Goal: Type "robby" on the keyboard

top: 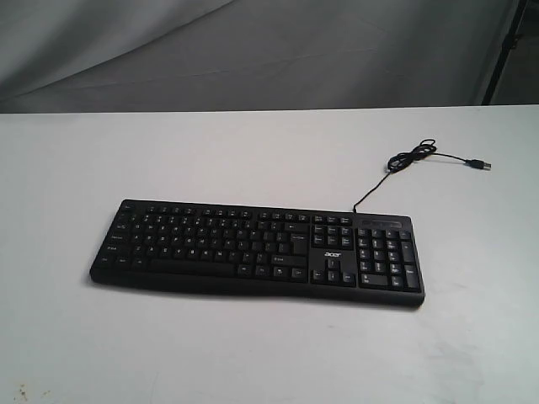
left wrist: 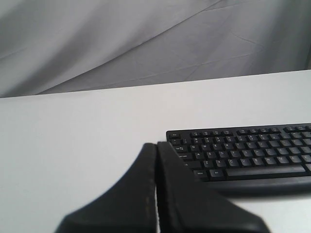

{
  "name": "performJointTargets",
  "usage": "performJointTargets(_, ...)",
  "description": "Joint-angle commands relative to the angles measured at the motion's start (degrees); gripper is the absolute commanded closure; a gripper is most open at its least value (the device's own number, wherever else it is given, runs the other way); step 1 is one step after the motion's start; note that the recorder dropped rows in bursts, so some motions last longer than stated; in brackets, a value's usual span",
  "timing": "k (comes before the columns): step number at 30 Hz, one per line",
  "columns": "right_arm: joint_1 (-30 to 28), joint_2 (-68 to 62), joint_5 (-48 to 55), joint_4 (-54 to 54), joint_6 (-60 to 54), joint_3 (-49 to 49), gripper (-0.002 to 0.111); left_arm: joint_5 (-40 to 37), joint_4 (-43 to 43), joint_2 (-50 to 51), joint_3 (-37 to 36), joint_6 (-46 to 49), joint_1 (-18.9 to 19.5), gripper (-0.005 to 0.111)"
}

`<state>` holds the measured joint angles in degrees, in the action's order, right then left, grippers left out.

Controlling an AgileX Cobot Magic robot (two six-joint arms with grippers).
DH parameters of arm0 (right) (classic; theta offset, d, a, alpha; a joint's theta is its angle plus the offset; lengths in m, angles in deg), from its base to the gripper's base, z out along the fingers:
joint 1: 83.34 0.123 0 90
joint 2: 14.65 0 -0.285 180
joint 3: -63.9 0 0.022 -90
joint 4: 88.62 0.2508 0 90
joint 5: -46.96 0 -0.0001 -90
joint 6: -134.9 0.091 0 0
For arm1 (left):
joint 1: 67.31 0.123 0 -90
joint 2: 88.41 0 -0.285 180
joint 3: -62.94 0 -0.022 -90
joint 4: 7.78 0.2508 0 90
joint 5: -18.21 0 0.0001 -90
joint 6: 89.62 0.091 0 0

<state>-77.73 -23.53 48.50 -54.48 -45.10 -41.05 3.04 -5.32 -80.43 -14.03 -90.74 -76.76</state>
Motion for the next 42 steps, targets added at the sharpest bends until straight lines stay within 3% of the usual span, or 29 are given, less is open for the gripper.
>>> performJointTargets(1,-0.44,1.09,-0.89,-0.45,1.82,0.31,0.108,0.31,0.27,-0.20,-0.25,-0.16,-0.36,0.107)
performJointTargets(7,-0.44,1.09,2.35,-1.80,-8.95,0.31,0.108,0.31,0.27,-0.20,-0.25,-0.16,-0.36,0.107)
performJointTargets(11,-0.44,1.09,4.79,-3.65,-8.32,0.31,0.108,0.31,0.27,-0.20,-0.25,-0.16,-0.36,0.107)
performJointTargets(23,-0.44,1.09,12.25,-23.85,-6.65,2.17,0.108,0.31,0.27,-0.20,-0.25,-0.16,-0.36,0.107)
performJointTargets(42,-0.44,1.09,18.22,-33.47,-1.34,2.17,0.108,0.31,0.27,-0.20,-0.25,-0.16,-0.36,0.107)
